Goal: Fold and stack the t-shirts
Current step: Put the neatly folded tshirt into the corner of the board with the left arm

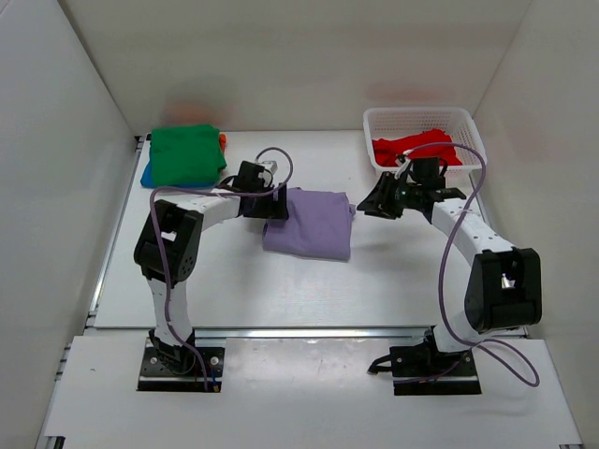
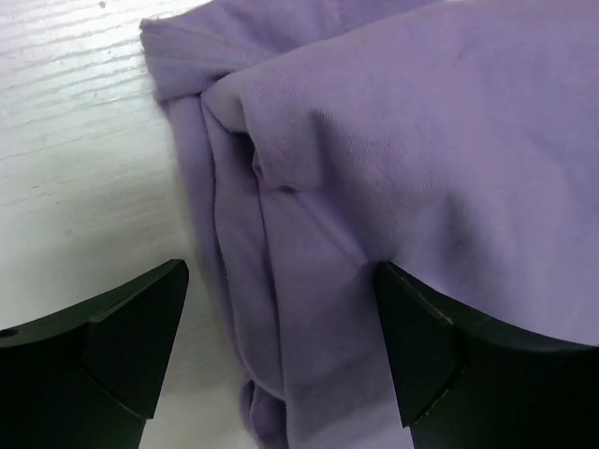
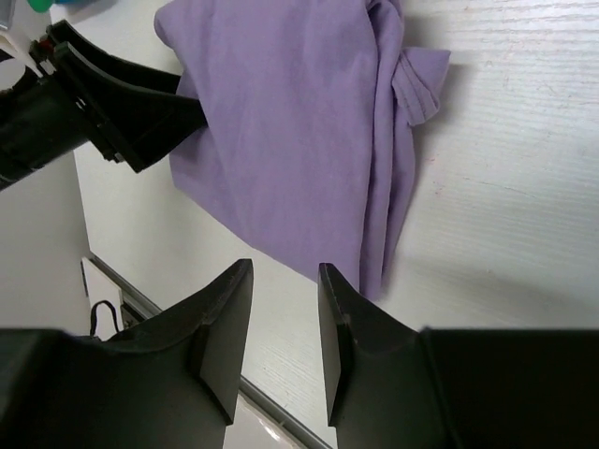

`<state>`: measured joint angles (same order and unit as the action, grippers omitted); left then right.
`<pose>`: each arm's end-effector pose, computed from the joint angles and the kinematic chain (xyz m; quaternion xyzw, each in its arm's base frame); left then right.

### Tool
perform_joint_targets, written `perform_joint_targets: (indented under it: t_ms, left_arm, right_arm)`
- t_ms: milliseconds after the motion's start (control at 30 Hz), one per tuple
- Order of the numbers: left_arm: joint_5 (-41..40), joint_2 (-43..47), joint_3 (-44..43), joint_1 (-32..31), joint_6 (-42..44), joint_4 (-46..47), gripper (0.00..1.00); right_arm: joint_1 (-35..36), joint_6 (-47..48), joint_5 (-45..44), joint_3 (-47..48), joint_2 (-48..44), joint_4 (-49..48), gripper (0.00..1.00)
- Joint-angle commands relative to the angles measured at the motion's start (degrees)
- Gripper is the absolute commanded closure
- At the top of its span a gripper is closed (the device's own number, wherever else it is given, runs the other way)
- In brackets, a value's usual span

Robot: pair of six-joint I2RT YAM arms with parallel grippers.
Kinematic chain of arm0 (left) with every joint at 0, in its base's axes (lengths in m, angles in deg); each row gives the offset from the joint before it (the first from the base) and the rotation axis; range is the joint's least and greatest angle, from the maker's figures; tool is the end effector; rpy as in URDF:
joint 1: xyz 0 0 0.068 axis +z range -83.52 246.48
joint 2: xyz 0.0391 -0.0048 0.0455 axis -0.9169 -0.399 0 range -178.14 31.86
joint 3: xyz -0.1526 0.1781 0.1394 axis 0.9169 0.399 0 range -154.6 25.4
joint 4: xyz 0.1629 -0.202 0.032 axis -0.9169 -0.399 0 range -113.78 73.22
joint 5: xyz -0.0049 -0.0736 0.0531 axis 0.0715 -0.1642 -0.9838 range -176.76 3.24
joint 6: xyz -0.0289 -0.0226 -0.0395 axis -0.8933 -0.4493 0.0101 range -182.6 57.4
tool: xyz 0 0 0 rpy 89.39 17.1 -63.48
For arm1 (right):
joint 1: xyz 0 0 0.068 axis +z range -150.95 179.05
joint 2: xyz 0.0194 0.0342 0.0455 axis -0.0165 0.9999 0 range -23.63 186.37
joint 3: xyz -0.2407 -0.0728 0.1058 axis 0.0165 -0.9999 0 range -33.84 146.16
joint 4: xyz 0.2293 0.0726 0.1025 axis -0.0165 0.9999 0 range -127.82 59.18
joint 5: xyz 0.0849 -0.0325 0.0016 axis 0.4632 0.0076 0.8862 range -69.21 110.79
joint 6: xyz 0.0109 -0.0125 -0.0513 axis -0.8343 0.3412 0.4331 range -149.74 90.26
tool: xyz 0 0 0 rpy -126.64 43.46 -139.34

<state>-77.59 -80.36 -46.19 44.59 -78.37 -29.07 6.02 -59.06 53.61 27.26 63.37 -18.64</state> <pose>0.3789 -0.1584 0.1568 0.0759 0.9424 -0.1740 0.2755 0.3214 0.0586 0.2505 0.0659 0.8906 0.3623 0.2670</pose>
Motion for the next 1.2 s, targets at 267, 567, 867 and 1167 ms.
perform_joint_targets:
  t_ms: [267,567,867,1167]
  left_arm:
    - [-1.8,0.3,-2.0,-0.3,2.9,-10.2,1.0]
    - [4.1,3.4,-13.8,7.6,5.0,-11.1,1.0]
    - [-1.2,-8.6,-43.2,11.0,10.7,-21.4,1.0]
    - [0.1,-19.2,-70.4,17.0,9.9,-29.1,1.0]
  right_arm:
    - [-2.0,-0.6,2.7,-1.6,-4.3,-2.7,0.71]
    - [-1.4,-2.4,4.2,-4.1,-7.4,-3.4,0.72]
    - [-0.1,-5.7,5.5,-4.8,-10.4,-4.8,0.74]
    - [2.3,-8.0,5.9,-5.4,-10.2,-6.5,0.75]
